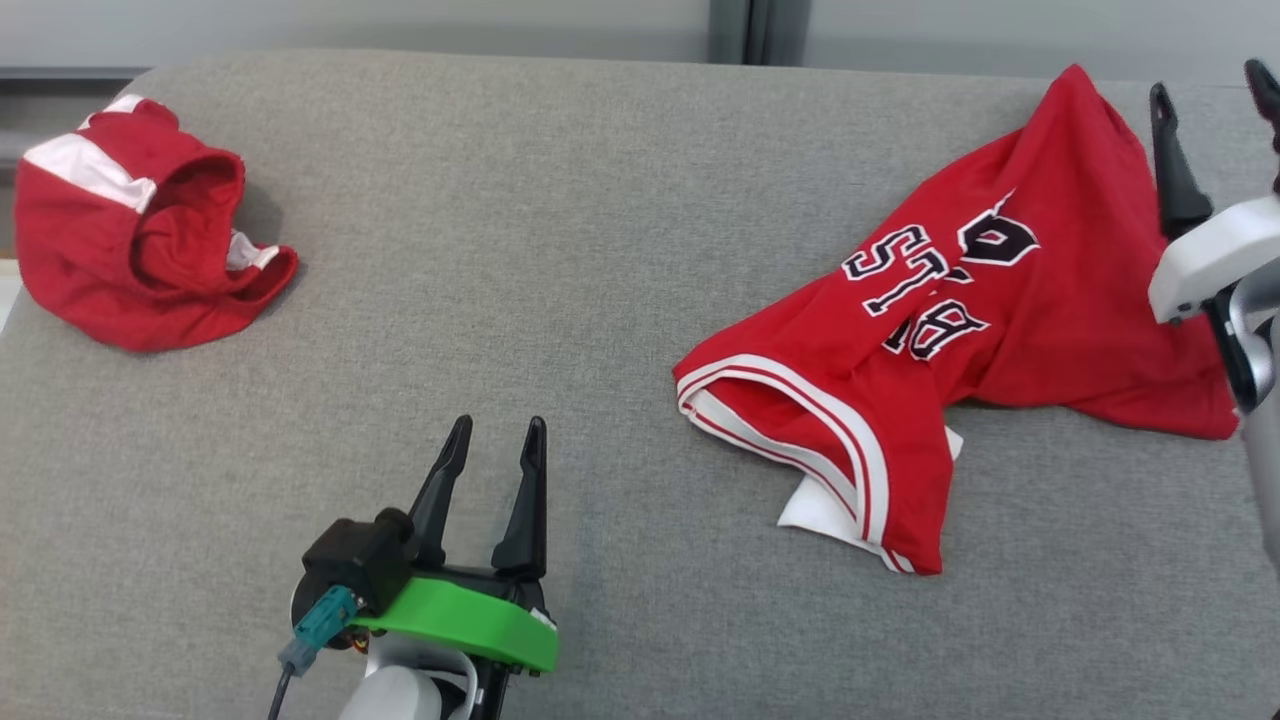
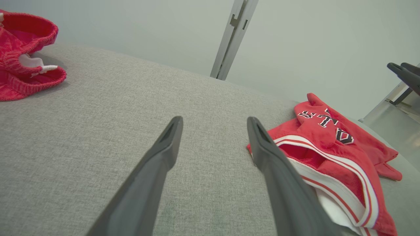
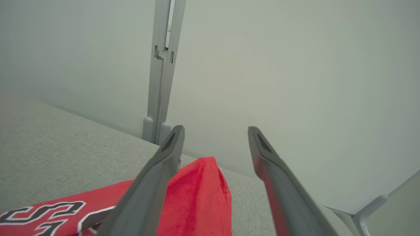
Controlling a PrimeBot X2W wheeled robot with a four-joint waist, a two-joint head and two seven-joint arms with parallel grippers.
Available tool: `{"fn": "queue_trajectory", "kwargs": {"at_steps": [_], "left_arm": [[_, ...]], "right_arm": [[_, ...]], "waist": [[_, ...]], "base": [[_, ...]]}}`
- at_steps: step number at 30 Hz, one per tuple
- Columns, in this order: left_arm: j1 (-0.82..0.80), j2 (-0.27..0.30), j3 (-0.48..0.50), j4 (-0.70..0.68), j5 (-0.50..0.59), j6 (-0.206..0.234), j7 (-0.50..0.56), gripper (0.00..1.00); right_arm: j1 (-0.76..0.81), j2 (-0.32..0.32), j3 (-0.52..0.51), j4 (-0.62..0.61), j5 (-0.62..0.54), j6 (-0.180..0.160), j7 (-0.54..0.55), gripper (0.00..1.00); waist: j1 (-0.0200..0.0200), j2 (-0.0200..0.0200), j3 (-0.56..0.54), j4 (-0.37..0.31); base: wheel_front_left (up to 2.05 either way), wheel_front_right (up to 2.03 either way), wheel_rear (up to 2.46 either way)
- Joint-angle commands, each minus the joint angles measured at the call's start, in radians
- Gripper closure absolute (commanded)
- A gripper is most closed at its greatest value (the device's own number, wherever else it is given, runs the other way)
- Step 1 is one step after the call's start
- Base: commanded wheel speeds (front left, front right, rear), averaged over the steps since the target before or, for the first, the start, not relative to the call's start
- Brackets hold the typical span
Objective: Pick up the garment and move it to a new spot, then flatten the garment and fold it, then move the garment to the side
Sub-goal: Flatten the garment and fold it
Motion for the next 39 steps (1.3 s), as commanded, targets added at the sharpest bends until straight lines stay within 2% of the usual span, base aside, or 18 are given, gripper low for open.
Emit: {"fn": "queue_trajectory", "kwargs": {"at_steps": [1, 6, 8, 14, 19, 25, 29, 34, 39], "left_arm": [[0.015, 0.003, 0.005, 0.005, 0.010, -0.004, 0.000, 0.00], [0.038, 0.003, 0.001, 0.024, 0.018, -0.010, 0.000, 0.00], [0.057, 0.003, -0.011, 0.037, 0.017, -0.013, 0.000, 0.00], [0.071, 0.003, -0.059, 0.080, 0.008, -0.023, 0.000, 0.00], [0.039, 0.003, -0.122, 0.144, -0.015, -0.031, 0.000, 0.00], [-0.038, 0.004, -0.218, 0.251, -0.133, -0.038, 0.001, 0.00], [-0.129, 0.004, -0.266, 0.316, -0.199, 0.000, 0.008, 0.00], [-0.253, 0.004, -0.268, 0.417, -0.236, 0.092, 0.004, 0.00], [-0.350, 0.004, -0.285, 0.540, -0.256, 0.117, 0.015, 0.00]], "right_arm": [[0.053, 0.028, -0.014, -0.041, 0.001, -0.001, -0.004, 0.00], [0.214, 0.111, -0.073, -0.180, 0.010, -0.001, -0.004, 0.00], [0.329, 0.179, -0.115, -0.266, 0.007, -0.001, -0.004, 0.00], [0.517, 0.276, -0.176, -0.400, -0.016, -0.001, -0.004, 0.00], [0.602, 0.298, -0.173, -0.479, -0.003, -0.001, -0.004, 0.00], [0.612, 0.298, -0.130, -0.515, 0.027, -0.001, -0.004, 0.00], [0.591, 0.298, -0.113, -0.535, 0.020, -0.001, -0.004, 0.00], [0.568, 0.298, -0.097, -0.552, 0.013, -0.001, -0.004, 0.00], [0.548, 0.298, -0.082, -0.560, 0.016, -0.001, -0.004, 0.00]], "waist": [[0.0000, -0.0001, -0.056, -0.053], [0.0000, -0.0001, -0.099, -0.087], [0.0000, -0.0001, -0.119, -0.103], [0.0000, -0.0001, -0.134, -0.132], [0.0000, -0.0001, -0.126, -0.165], [0.0000, -0.0001, -0.101, -0.203], [0.0000, -0.0001, -0.076, -0.225], [0.0000, -0.0001, -0.039, -0.249], [0.0000, -0.0001, -0.005, -0.270]], "base": [[0.00, 0.00, 0.00], [0.00, 0.00, 0.00], [0.00, 0.00, 0.00], [0.00, 0.00, 0.00], [0.00, 0.00, 0.00], [0.00, 0.00, 0.00], [0.00, 0.00, 0.00], [0.00, 0.00, 0.00], [0.00, 0.00, 0.00]]}}
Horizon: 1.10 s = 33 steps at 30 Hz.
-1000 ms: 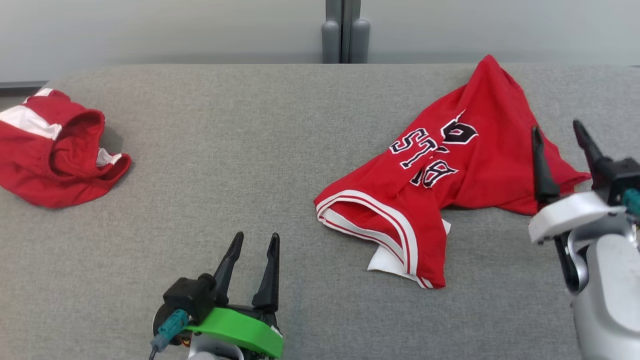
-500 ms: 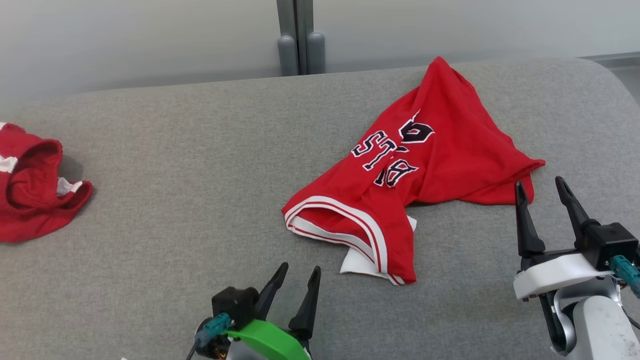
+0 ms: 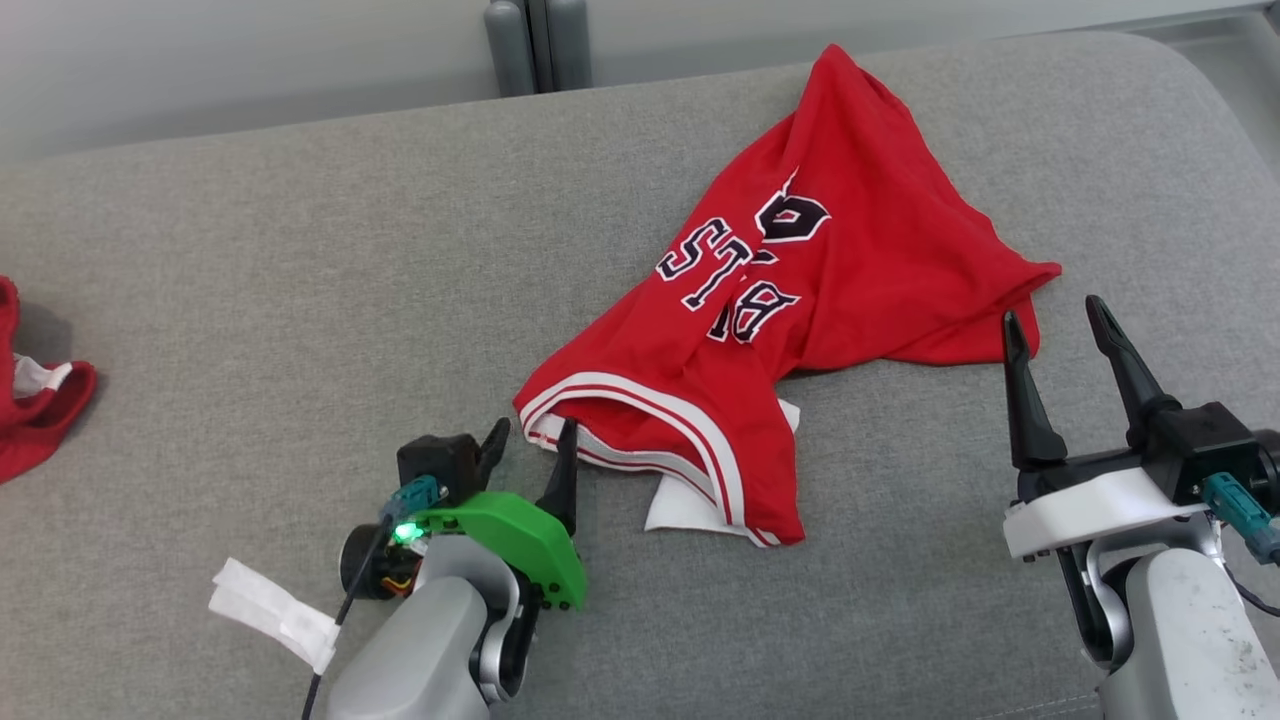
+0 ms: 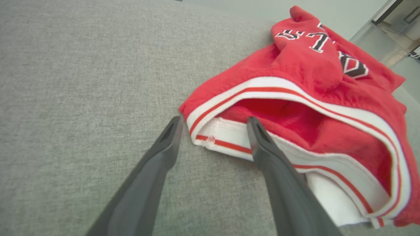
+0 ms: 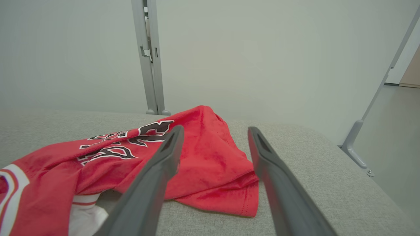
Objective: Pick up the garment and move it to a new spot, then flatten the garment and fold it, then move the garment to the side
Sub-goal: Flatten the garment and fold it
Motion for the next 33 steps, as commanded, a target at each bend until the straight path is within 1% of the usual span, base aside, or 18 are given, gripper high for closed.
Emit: {"fn": "queue_trajectory", "kwargs": {"at_steps": [1, 7, 8, 9, 10, 11, 15, 17, 19, 20, 22, 26, 30, 33], "left_arm": [[-0.034, 0.005, -0.002, 0.032, -0.003, 0.011, 0.003, 0.00], [-0.108, 0.005, -0.035, 0.150, -0.019, 0.031, 0.028, 0.00], [-0.116, 0.005, -0.045, 0.165, -0.021, 0.028, 0.031, 0.04], [-0.122, 0.005, -0.055, 0.173, -0.023, 0.022, 0.031, 0.35], [-0.130, 0.005, -0.063, 0.177, -0.031, 0.018, 0.029, 0.76], [-0.137, 0.005, -0.071, 0.178, -0.034, 0.012, 0.025, 1.00], [-0.173, 0.005, -0.099, 0.169, -0.025, 0.012, -0.002, 1.00], [-0.188, 0.005, -0.100, 0.156, -0.006, 0.024, -0.013, 1.00], [-0.201, 0.009, -0.088, 0.123, 0.034, 0.045, -0.019, 1.00], [-0.210, 0.019, -0.069, 0.073, 0.064, 0.059, -0.020, 1.00], [-0.177, 0.034, -0.023, -0.027, 0.113, 0.078, -0.018, 1.00], [-0.092, 0.071, 0.051, -0.234, 0.220, 0.101, -0.016, 1.00], [-0.018, 0.126, 0.108, -0.385, 0.289, 0.110, -0.016, 1.00], [-0.005, 0.170, 0.140, -0.433, 0.314, 0.102, -0.017, 1.00]], "right_arm": [[-0.012, -0.003, 0.003, -0.005, 0.003, -0.001, -0.004, 0.00], [-0.024, -0.003, 0.007, -0.009, 0.003, -0.001, -0.004, 0.00], [-0.027, -0.003, 0.007, -0.008, 0.003, -0.001, -0.004, 0.00], [-0.029, -0.003, 0.007, -0.008, 0.002, -0.001, -0.004, 0.00], [-0.031, -0.003, 0.006, -0.008, 0.003, -0.001, -0.004, 0.00], [-0.032, -0.003, 0.005, -0.009, 0.004, -0.001, -0.004, 0.00], [-0.027, -0.003, -0.002, -0.010, 0.003, -0.001, -0.004, 0.00], [-0.020, -0.003, -0.009, -0.013, 0.002, -0.001, -0.004, 0.00], [-0.010, -0.003, -0.017, -0.014, -0.001, -0.001, -0.004, 0.00], [-0.007, -0.003, -0.021, -0.017, -0.002, -0.001, -0.004, 0.00], [0.001, -0.003, -0.031, -0.021, -0.001, -0.001, -0.004, 0.00], [0.014, -0.003, -0.050, -0.027, 0.006, -0.001, -0.004, 0.00], [0.026, -0.003, -0.059, -0.031, 0.010, -0.001, -0.004, 0.00], [0.024, -0.003, -0.060, -0.037, 0.013, -0.001, -0.004, 0.00]], "waist": [[0.0000, 0.0000, 0.027, -0.022], [0.0000, 0.0000, 0.044, -0.036], [0.0000, 0.0000, 0.045, -0.037], [0.0000, 0.0000, 0.045, -0.038], [0.0000, 0.0000, 0.045, -0.039], [0.0000, 0.0000, 0.045, -0.039], [0.0000, 0.0000, 0.037, -0.032], [0.0000, 0.0000, 0.032, -0.025], [0.0000, 0.0000, 0.024, -0.014], [0.0000, 0.0000, 0.021, -0.009], [0.0000, 0.0000, 0.013, 0.002], [0.0000, 0.0000, -0.007, 0.025], [0.0000, 0.0000, -0.022, 0.039], [0.0000, 0.0000, -0.019, 0.039]], "base": [[0.00, 0.00, 0.00], [0.00, 0.00, 0.00], [0.00, 0.00, 0.00], [0.00, 0.00, 0.00], [0.00, 0.00, 0.00], [0.00, 0.00, 0.00], [0.00, 0.00, 0.00], [0.00, 0.00, 0.00], [0.00, 0.00, 0.00], [0.00, 0.00, 0.00], [0.00, 0.00, 0.00], [0.00, 0.00, 0.00], [0.00, 0.00, 0.00], [0.00, 0.00, 0.00]]}}
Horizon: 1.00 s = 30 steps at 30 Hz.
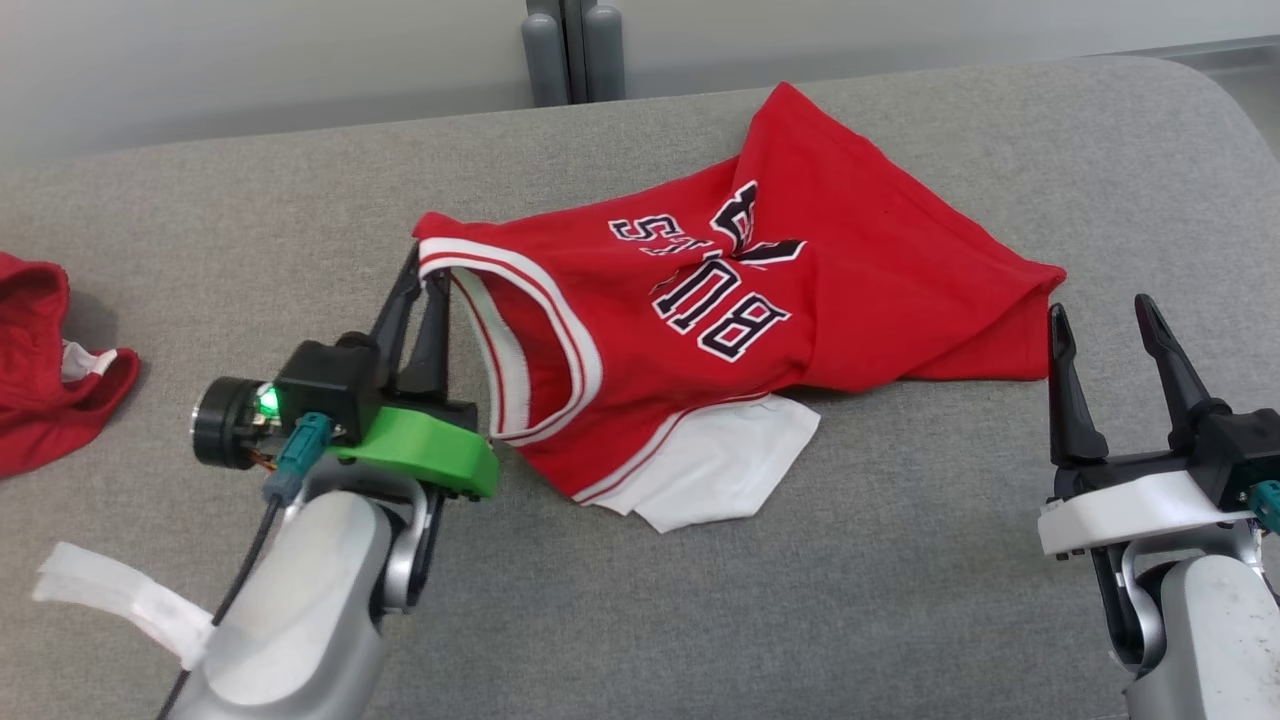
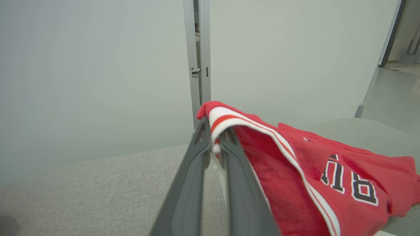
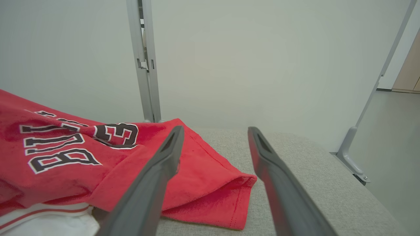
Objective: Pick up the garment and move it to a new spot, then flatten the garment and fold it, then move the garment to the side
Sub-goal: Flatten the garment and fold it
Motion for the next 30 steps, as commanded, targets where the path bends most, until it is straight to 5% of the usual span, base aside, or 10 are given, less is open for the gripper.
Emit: {"fn": "queue_trajectory", "kwargs": {"at_steps": [1, 10, 18, 19, 20, 30], "left_arm": [[-0.013, 0.039, 0.014, -0.001, 0.024, -0.008, 0.000, 1.00], [-0.281, 0.183, 0.035, 0.200, 0.084, -0.099, 0.035, 1.00], [-0.481, 0.191, 0.041, 0.504, 0.081, -0.148, 0.042, 1.00], [-0.502, 0.184, 0.047, 0.561, 0.074, -0.152, 0.034, 0.25], [-0.508, 0.178, 0.055, 0.584, 0.063, -0.155, 0.031, 0.00], [-0.448, 0.113, 0.100, 0.694, -0.024, -0.226, 0.001, 0.00]], "right_arm": [[0.001, -0.003, 0.002, -0.006, 0.007, -0.001, -0.004, 0.00], [-0.055, -0.003, 0.051, -0.007, 0.017, -0.001, -0.004, 0.00], [-0.089, -0.003, 0.075, -0.007, 0.029, -0.001, -0.003, 0.00], [-0.092, -0.003, 0.074, -0.007, 0.030, -0.001, -0.003, 0.00], [-0.093, -0.003, 0.074, -0.007, 0.030, -0.001, -0.003, 0.00], [-0.065, -0.003, 0.063, 0.016, 0.013, -0.001, -0.003, 0.00]], "waist": [[0.0000, 0.0000, 0.007, -0.003], [0.0000, 0.0000, 0.097, -0.087], [0.0000, 0.0000, 0.179, -0.163], [0.0000, 0.0000, 0.188, -0.170], [0.0000, 0.0000, 0.190, -0.171], [0.0000, 0.0000, 0.151, -0.120]], "base": [[0.00, 0.00, 0.00], [0.00, 0.00, 0.00], [0.00, 0.00, 0.00], [0.00, 0.00, 0.00], [0.00, 0.00, 0.00], [0.00, 0.00, 0.00]]}}
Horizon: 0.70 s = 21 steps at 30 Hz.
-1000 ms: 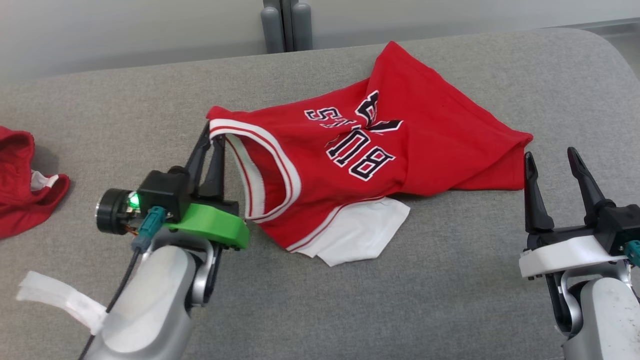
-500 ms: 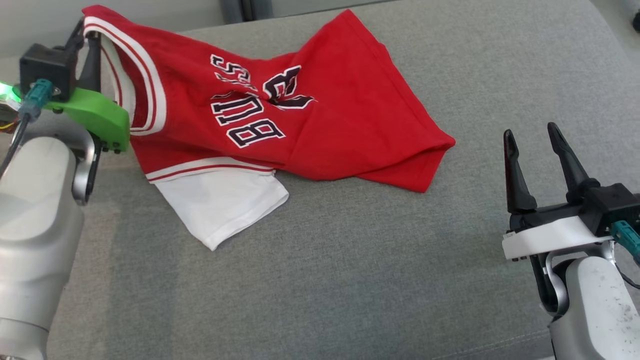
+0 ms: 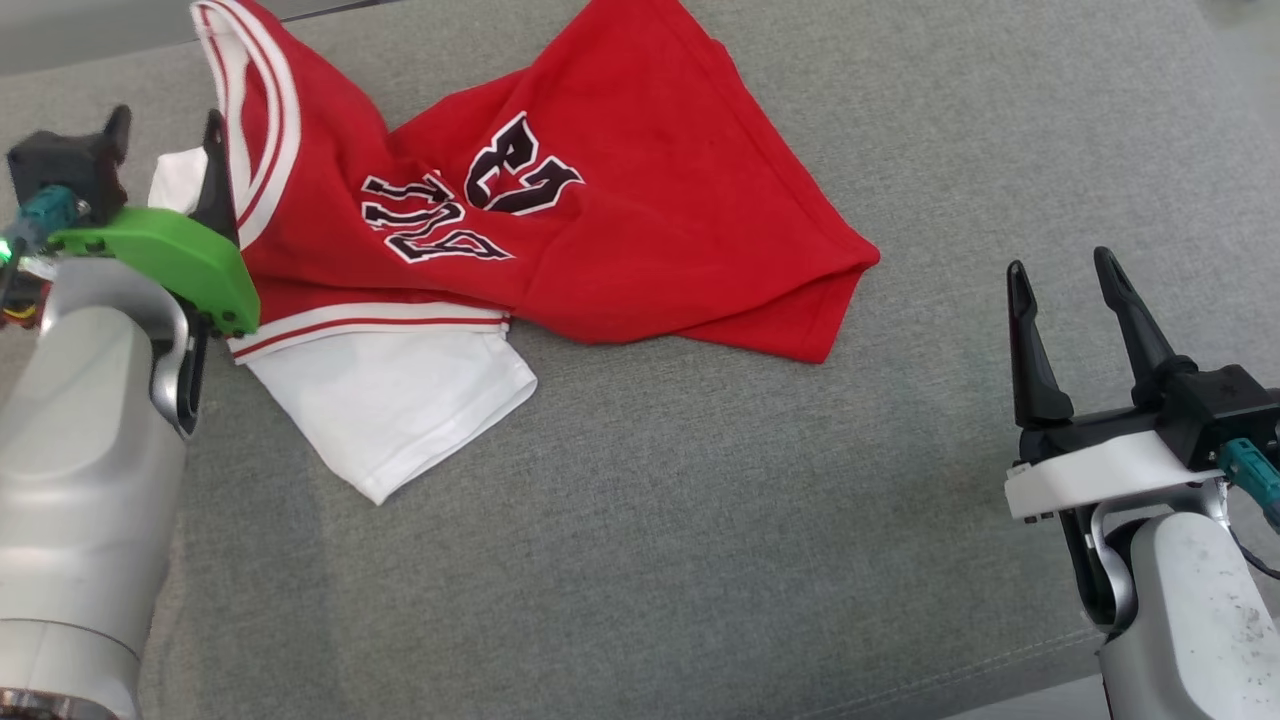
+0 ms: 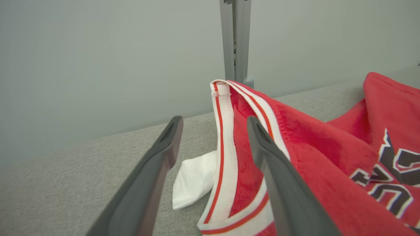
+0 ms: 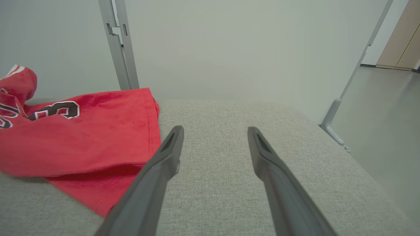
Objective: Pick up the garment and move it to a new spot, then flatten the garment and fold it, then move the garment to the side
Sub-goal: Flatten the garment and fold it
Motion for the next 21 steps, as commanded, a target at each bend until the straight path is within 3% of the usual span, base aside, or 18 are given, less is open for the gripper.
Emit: {"fn": "queue_trajectory", "kwargs": {"at_steps": [1, 10, 21], "left_arm": [[0.038, -0.013, 0.003, -0.010, -0.010, -0.010, -0.008, 0.00], [0.305, -0.076, 0.091, -0.284, -0.008, -0.015, -0.007, 0.00], [0.677, -0.217, 0.165, -0.586, 0.062, -0.007, -0.007, 0.00]], "right_arm": [[0.016, -0.003, -0.005, 0.006, -0.007, -0.001, -0.002, 0.00], [0.062, -0.003, -0.031, 0.044, -0.033, -0.001, -0.002, 0.00], [0.096, -0.003, -0.035, 0.098, -0.056, -0.001, -0.002, 0.00]], "waist": [[0.0000, 0.0000, -0.033, 0.038], [0.0000, 0.0000, -0.108, 0.110], [0.0000, 0.0000, -0.188, 0.151]], "base": [[0.00, 0.00, 0.00], [0.00, 0.00, 0.00], [0.00, 0.00, 0.00]]}}
